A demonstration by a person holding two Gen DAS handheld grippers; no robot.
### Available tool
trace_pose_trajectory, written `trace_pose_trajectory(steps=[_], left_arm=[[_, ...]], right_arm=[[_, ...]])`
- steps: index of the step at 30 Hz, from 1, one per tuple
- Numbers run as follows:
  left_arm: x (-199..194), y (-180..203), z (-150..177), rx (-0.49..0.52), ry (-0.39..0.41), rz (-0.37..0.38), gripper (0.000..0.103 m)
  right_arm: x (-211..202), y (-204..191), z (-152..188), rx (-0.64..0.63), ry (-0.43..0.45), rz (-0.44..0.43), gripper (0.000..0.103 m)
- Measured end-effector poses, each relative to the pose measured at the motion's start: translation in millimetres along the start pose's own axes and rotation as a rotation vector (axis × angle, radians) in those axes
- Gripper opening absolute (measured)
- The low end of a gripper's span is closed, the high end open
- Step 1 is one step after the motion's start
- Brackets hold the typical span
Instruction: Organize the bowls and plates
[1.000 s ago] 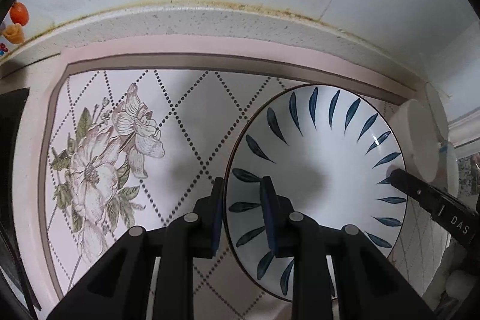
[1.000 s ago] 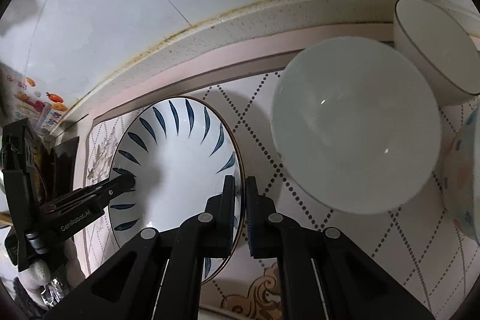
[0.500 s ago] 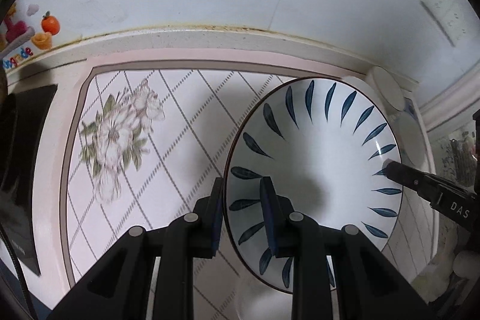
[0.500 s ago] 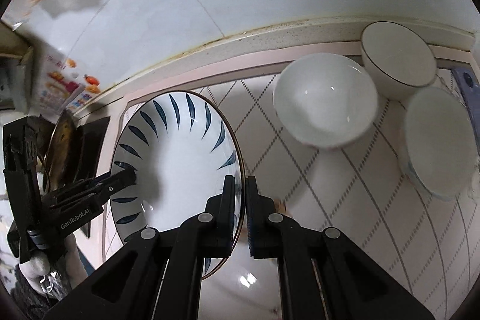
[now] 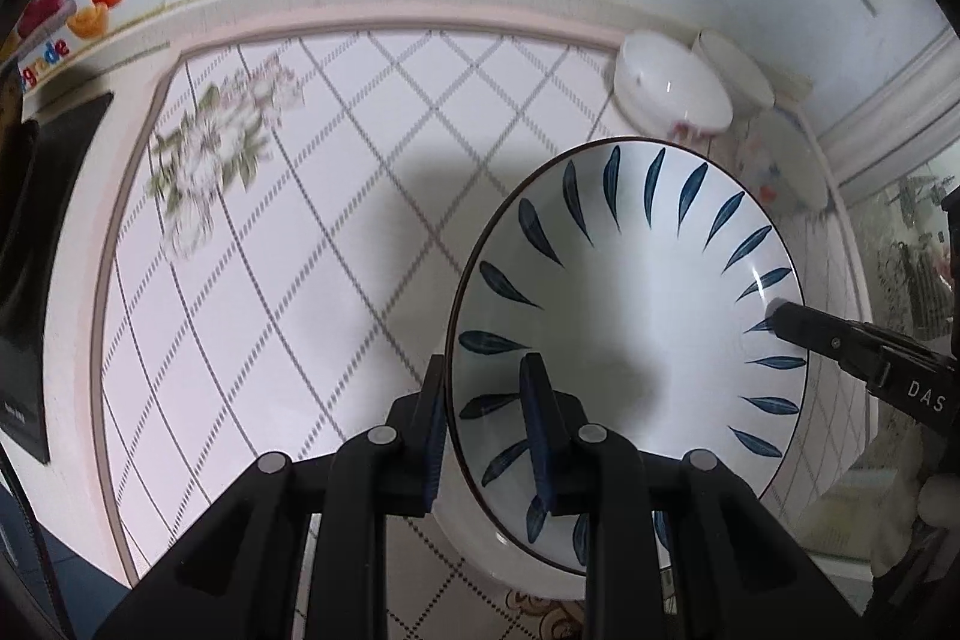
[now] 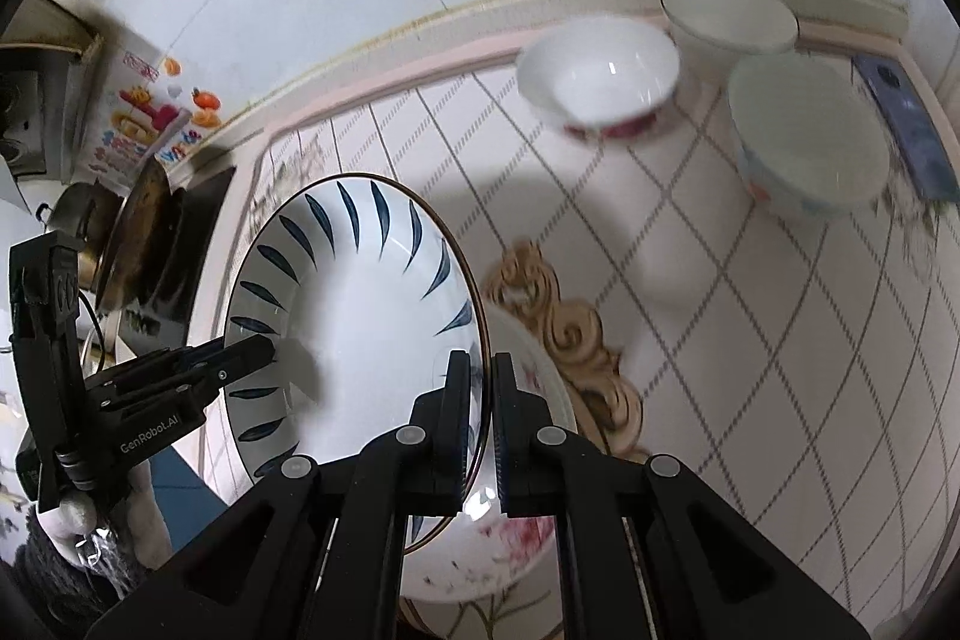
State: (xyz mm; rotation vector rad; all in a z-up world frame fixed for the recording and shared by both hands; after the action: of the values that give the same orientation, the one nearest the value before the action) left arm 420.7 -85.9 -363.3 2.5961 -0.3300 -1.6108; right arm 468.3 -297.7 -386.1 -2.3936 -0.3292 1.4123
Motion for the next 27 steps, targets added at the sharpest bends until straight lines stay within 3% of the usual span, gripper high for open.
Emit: trace_pose_trajectory(steps=[8, 27], left_arm=[[20.4, 1.6, 19.6, 0.010, -0.038, -0.025, 0.021], [38.5, 4.9, 29.6, -0.007, -0.054, -0.073, 0.021]], right_arm=[[22.3, 14.9, 33.0, 0.020, -0.063, 0.010, 0.008], [43.8, 28.3, 41.5, 0.030, -0.118, 0.016, 0.008]])
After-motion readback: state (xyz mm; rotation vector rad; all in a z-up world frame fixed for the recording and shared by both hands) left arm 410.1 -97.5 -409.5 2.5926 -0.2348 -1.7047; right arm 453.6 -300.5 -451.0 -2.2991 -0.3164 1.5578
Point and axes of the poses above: each gripper's, at about its wrist camera, not at the fingertips, and x roughly the way its jaws point, y to its right, z to its underside, the point moved 5 cm from there along x, roughly the way its jaws point, and after that the axes turned 12 degrees about y, right-handed, at the moved point
